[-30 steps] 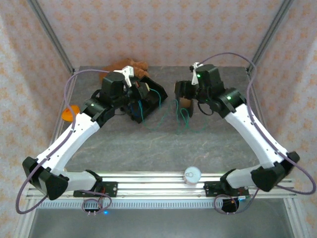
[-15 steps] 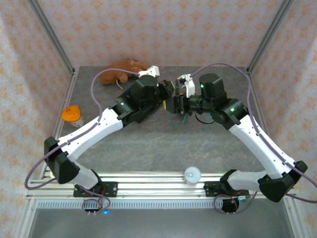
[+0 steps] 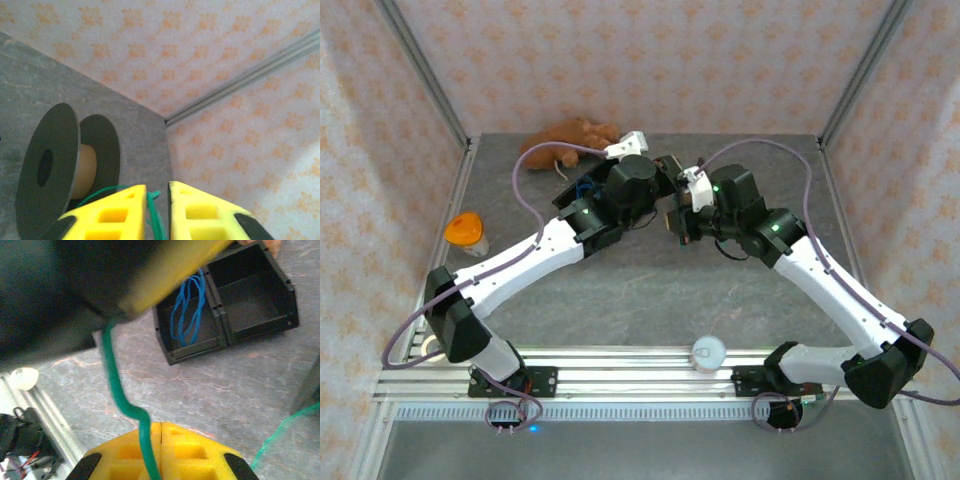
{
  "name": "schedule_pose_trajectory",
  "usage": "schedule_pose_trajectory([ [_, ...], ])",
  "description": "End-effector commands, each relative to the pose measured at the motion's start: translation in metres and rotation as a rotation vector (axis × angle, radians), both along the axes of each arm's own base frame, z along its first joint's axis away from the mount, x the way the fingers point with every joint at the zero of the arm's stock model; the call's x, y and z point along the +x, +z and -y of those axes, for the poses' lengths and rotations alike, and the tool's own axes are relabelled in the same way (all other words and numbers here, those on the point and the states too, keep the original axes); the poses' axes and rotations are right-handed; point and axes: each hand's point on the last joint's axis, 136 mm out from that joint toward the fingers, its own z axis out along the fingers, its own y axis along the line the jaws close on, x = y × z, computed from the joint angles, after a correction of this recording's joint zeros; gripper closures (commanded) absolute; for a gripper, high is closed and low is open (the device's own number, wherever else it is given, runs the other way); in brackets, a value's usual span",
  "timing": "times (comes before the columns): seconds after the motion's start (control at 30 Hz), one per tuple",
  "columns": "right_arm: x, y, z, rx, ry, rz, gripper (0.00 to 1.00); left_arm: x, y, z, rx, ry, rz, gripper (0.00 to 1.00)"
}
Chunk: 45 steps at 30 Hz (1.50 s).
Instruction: Wrap the cables
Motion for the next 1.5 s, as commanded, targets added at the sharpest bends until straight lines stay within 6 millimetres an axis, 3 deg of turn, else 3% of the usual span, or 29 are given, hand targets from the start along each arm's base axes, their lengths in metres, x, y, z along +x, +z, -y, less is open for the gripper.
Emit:
schedule_pose_trajectory([
  [0.0, -0.009, -0.008, 0.021, -0.082, -0.01, 0.045, 1.0, 0.011, 0.024, -0.02, -0.03, 0.085, 0.058, 0.81],
  [0.2, -0.021, -0.029, 0.032, -0.137, 0.018, 0.056, 1.0, 0.036, 0.021, -0.037, -0.072, 0.065, 0.025, 0.82],
  [0.37, -0.016, -0.029, 0.04, -0.187, 0.006, 0.105, 1.0, 0.05, 0.019, -0.036, -0.07, 0.023, 0.008, 0.79],
  [0.43, -0.013, -0.022, 0.042, -0.19, 0.007, 0.13, 1.0, 0.052, 0.017, -0.031, -0.063, -0.018, 0.0, 0.62],
  [0.5, -0.013, -0.01, 0.041, -0.143, 0.025, 0.127, 1.0, 0.052, 0.009, -0.029, -0.066, -0.073, -0.027, 0.33],
  [0.57, -0.011, 0.005, 0.04, -0.063, 0.04, 0.108, 1.0, 0.047, 0.002, -0.027, -0.079, -0.126, -0.058, 0.17],
  [0.7, 0.003, 0.032, 0.047, 0.116, 0.006, 0.041, 1.0, 0.027, -0.008, -0.037, -0.077, -0.159, -0.038, 0.02],
  [0.77, 0.008, 0.046, 0.049, 0.231, 0.017, -0.017, 1.0, 0.018, -0.014, -0.042, -0.027, -0.194, -0.009, 0.02],
  [0.87, 0.018, 0.064, 0.046, 0.384, 0.048, -0.124, 1.0, 0.006, -0.022, -0.033, 0.03, -0.285, 0.043, 0.06],
  [1.1, 0.017, 0.095, 0.037, 0.557, 0.13, -0.281, 1.0, -0.01, -0.025, 0.02, 0.064, -0.495, 0.151, 0.11],
  [1.23, 0.005, 0.109, 0.033, 0.591, 0.182, -0.325, 1.0, -0.003, -0.028, 0.041, 0.032, -0.529, 0.154, 0.11],
  [1.47, -0.004, 0.115, 0.033, 0.604, 0.198, -0.342, 1.0, 0.01, -0.027, 0.073, -0.057, -0.578, 0.154, 0.16],
])
